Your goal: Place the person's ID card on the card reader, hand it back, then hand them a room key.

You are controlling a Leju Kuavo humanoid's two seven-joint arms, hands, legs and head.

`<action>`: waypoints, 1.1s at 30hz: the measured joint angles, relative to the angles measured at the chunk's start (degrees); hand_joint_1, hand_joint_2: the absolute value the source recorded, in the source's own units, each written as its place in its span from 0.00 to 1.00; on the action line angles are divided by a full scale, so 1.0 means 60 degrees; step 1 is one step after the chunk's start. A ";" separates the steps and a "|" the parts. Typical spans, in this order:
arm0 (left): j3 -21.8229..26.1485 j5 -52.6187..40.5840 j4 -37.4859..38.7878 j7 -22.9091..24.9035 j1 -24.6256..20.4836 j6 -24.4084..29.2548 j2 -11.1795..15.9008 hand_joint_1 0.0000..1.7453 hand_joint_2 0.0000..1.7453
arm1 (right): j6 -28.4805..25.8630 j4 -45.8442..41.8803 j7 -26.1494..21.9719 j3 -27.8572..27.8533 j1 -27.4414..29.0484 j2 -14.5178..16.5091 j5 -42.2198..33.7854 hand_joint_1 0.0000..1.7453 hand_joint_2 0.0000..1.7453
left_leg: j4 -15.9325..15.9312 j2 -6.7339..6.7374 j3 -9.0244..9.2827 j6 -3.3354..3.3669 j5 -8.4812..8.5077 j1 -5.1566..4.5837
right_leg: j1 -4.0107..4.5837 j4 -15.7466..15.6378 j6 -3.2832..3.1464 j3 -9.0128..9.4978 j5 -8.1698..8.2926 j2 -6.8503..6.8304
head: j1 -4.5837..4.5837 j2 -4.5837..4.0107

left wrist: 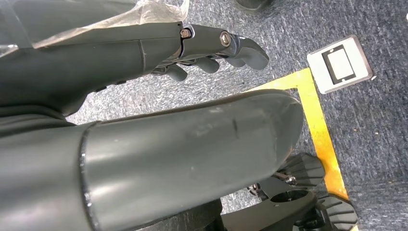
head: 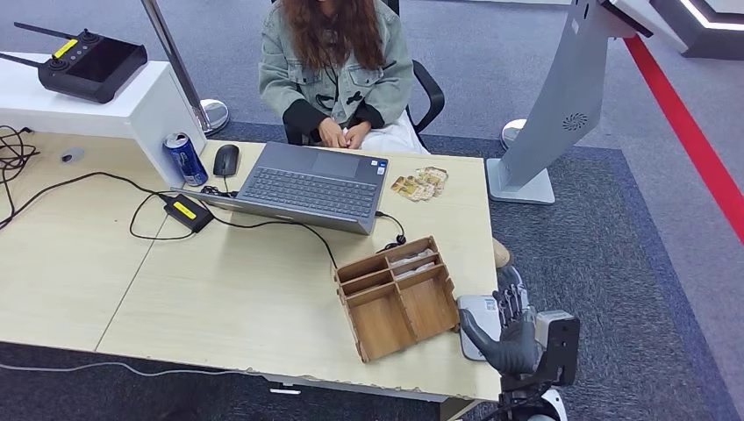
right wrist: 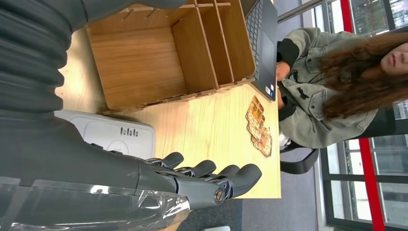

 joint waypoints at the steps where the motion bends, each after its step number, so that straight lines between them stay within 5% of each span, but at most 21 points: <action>1: 0.0001 0.0001 0.0000 0.0000 0.0000 0.0004 0.0000 0.00 0.00 | -0.0034 0.0012 -0.0061 -0.0001 0.0000 0.0003 0.0059 0.00 1.00 | 0.0000 0.0000 0.0000 0.0000 0.0000 0.0000 | 0.0000 0.0000 0.0000 0.0000 0.0000 0.0000 | 0.0001 0.0000; 13: 0.0005 0.0006 0.0000 0.0015 -0.0005 0.0136 -0.0018 0.00 0.00 | -0.0854 0.0042 -0.0388 -0.0003 -0.0001 0.0151 0.1737 0.01 1.00 | 0.0000 0.0000 0.0000 0.0000 0.0000 0.0000 | 0.0000 0.0000 0.0000 0.0000 0.0000 0.0000 | -0.0001 0.0000; 15: 0.0005 0.0003 0.0000 0.0015 -0.0005 0.0140 -0.0018 0.00 0.00 | -0.0843 0.0037 -0.0388 -0.0003 -0.0001 0.0173 0.1789 0.10 1.00 | 0.0000 0.0000 0.0000 0.0000 0.0000 0.0000 | 0.0000 0.0000 0.0000 0.0000 0.0000 0.0000 | -0.0001 0.0000; 19: 0.0005 -0.0038 0.0000 0.0015 -0.0005 0.0146 -0.0018 0.00 0.00 | -0.0798 0.0036 -0.0388 -0.0005 -0.0001 0.0217 0.1842 0.72 1.00 | 0.0000 0.0000 0.0001 0.0000 0.0000 0.0000 | 0.0000 0.0000 0.0000 0.0000 0.0000 0.0000 | 0.0000 0.0000; 20: 0.0005 -0.0052 0.0000 0.0015 -0.0005 0.0149 -0.0018 0.00 0.00 | -0.0785 0.0036 -0.0388 -0.0006 -0.0001 0.0225 0.1860 0.81 1.00 | 0.0000 0.0000 0.0001 0.0000 0.0000 0.0000 | 0.0000 0.0000 0.0000 0.0000 0.0000 0.0000 | 0.0001 0.0000; 25: 0.0006 -0.0081 0.0000 0.0015 -0.0005 0.0153 -0.0018 0.00 0.00 | -0.0748 0.0039 -0.0388 -0.0006 -0.0001 0.0247 0.1902 0.87 1.00 | 0.0000 0.0000 0.0001 0.0000 0.0000 0.0000 | 0.0000 0.0000 0.0000 0.0000 0.0000 0.0000 | -0.0001 0.0000; 28: 0.0006 -0.0103 0.0000 0.0019 -0.0005 0.0155 -0.0022 0.00 0.00 | -0.0727 0.0040 -0.0388 -0.0006 0.0001 0.0259 0.1907 0.73 1.00 | 0.0000 0.0000 0.0001 0.0000 0.0000 0.0000 | 0.0000 0.0000 0.0000 0.0000 0.0000 0.0000 | -0.0001 0.0000; 31: 0.0006 -0.0110 0.0000 0.0028 -0.0005 0.0163 -0.0032 0.00 0.00 | -0.0708 0.0041 -0.0389 -0.0006 0.0003 0.0261 0.1905 0.14 1.00 | 0.0000 0.0001 0.0001 0.0000 0.0000 0.0000 | 0.0000 0.0000 0.0000 -0.0001 0.0000 0.0000 | -0.0001 0.0000; 32: 0.0006 -0.0111 0.0000 0.0029 -0.0006 0.0166 -0.0037 0.00 0.00 | -0.0694 0.0045 -0.0393 -0.0006 0.0004 0.0261 0.1901 0.01 1.00 | 0.0000 0.0001 0.0001 0.0000 0.0000 0.0000 | 0.0000 0.0000 0.0000 -0.0001 0.0000 0.0000 | -0.0001 0.0000; 33: 0.0006 -0.0111 0.0000 0.0029 -0.0006 0.0168 -0.0041 0.00 0.00 | -0.0687 0.0046 -0.0395 -0.0006 0.0004 0.0261 0.1899 0.00 1.00 | 0.0000 0.0001 0.0001 0.0000 0.0000 0.0000 | 0.0000 0.0000 0.0000 -0.0001 0.0000 0.0000 | -0.0001 0.0000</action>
